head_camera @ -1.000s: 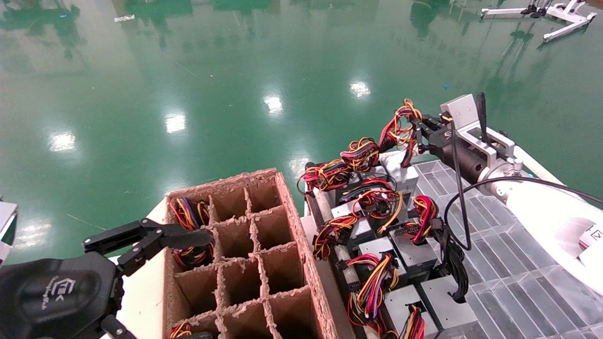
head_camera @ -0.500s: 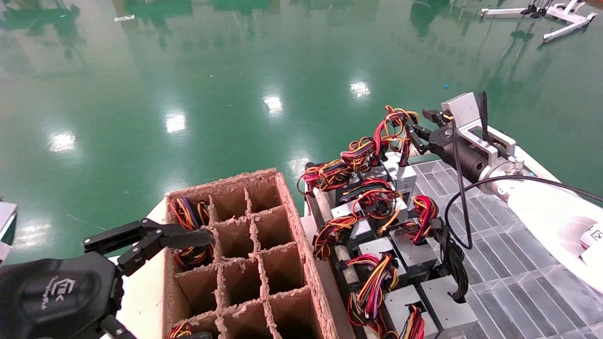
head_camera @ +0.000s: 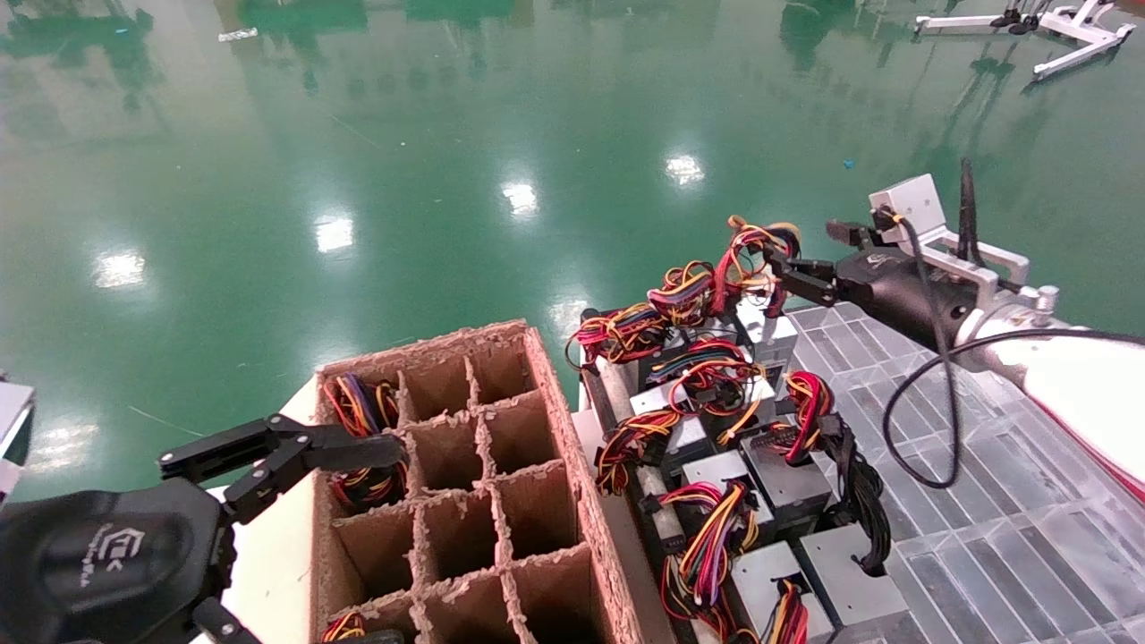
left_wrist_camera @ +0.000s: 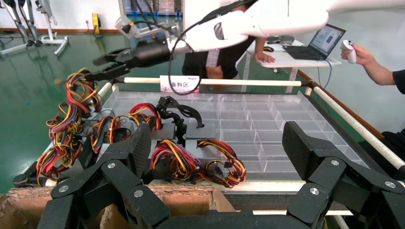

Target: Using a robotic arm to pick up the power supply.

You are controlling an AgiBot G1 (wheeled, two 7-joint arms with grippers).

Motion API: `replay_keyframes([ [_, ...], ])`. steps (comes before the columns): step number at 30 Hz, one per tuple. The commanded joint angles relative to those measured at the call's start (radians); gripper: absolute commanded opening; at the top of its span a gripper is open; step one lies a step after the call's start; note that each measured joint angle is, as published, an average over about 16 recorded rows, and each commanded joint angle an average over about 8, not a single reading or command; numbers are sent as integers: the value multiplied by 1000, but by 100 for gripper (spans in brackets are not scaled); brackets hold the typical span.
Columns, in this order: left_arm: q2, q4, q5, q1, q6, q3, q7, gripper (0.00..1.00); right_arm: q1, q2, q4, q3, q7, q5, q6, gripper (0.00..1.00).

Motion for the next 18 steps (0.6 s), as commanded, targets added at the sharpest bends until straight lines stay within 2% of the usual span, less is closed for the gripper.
replay_keyframes([
  [1, 0, 0, 0, 0, 0, 0, 0, 100, 21, 17, -13, -37, 87, -54, -35, 100],
  [5, 0, 0, 0, 0, 0, 0, 0, 100, 83, 28, -57, -85, 194, -129, -101, 100],
  [8, 0, 0, 0, 0, 0, 0, 0, 100, 120, 36, -85, -93, 250, -145, -174, 100],
  [13, 0, 0, 0, 0, 0, 0, 0, 100, 152, 55, -104, -82, 301, -141, -305, 100],
  [18, 0, 0, 0, 0, 0, 0, 0, 100, 130, 83, -49, -43, 330, -149, -380, 100],
])
